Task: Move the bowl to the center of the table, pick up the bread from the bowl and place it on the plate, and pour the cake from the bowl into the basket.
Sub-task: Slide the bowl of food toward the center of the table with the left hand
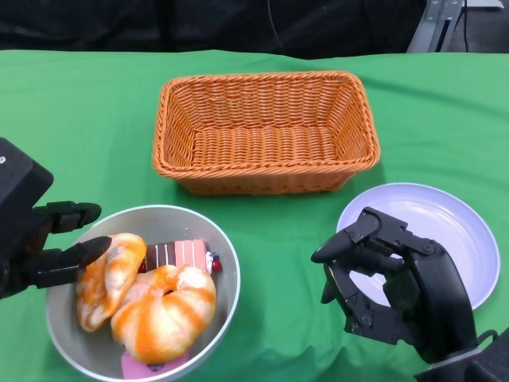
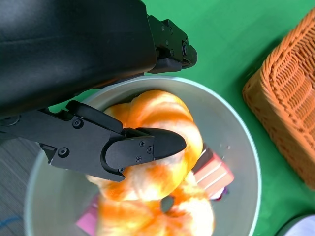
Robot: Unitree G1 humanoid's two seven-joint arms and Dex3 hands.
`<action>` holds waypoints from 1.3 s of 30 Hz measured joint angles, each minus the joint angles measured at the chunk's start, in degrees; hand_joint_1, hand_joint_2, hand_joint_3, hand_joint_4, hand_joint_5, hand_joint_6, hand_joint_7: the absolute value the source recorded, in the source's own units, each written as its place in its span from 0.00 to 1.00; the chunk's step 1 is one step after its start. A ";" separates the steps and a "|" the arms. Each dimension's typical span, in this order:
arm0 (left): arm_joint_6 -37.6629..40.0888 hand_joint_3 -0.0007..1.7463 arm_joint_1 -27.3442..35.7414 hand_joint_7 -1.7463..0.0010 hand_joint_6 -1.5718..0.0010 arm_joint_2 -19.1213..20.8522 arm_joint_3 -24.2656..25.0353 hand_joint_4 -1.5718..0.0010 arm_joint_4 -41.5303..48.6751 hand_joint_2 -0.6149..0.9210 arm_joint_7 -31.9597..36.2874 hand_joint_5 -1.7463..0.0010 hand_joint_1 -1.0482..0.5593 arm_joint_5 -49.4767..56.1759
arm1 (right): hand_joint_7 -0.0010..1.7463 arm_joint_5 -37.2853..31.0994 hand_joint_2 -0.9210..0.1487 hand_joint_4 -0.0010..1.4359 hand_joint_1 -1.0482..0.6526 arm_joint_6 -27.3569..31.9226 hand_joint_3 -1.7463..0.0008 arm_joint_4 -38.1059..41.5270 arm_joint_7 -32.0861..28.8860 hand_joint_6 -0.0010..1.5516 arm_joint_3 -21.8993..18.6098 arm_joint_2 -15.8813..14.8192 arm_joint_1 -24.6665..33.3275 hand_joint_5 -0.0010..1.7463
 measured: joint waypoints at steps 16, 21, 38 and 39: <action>3.70 0.32 -1.50 0.99 0.89 -3.80 1.31 0.80 0.91 1.00 1.50 0.98 0.38 -3.40 | 0.70 0.03 0.36 0.54 0.53 0.15 0.43 -0.94 -0.99 0.47 0.83 0.04 0.63 0.89; 3.83 0.32 -1.46 0.99 0.89 -4.91 1.57 0.78 0.11 1.00 2.17 0.98 0.38 -4.02 | 0.69 -0.06 0.35 0.53 0.52 0.15 0.45 -0.93 -0.99 0.47 0.82 -0.19 0.63 0.88; 2.54 0.31 -0.84 0.99 0.88 -8.20 1.76 0.77 -1.05 1.00 6.29 0.98 0.36 -4.06 | 0.68 -1.01 0.34 0.53 0.52 -0.59 0.47 -0.55 -1.16 0.47 1.10 -0.19 0.68 0.88; 2.53 0.31 -0.80 0.99 0.88 -8.56 1.78 0.77 -1.05 1.00 6.46 0.98 0.36 -4.07 | 0.68 -1.03 0.34 0.53 0.52 -0.81 0.47 -0.43 -1.17 0.47 1.11 -0.18 0.69 0.88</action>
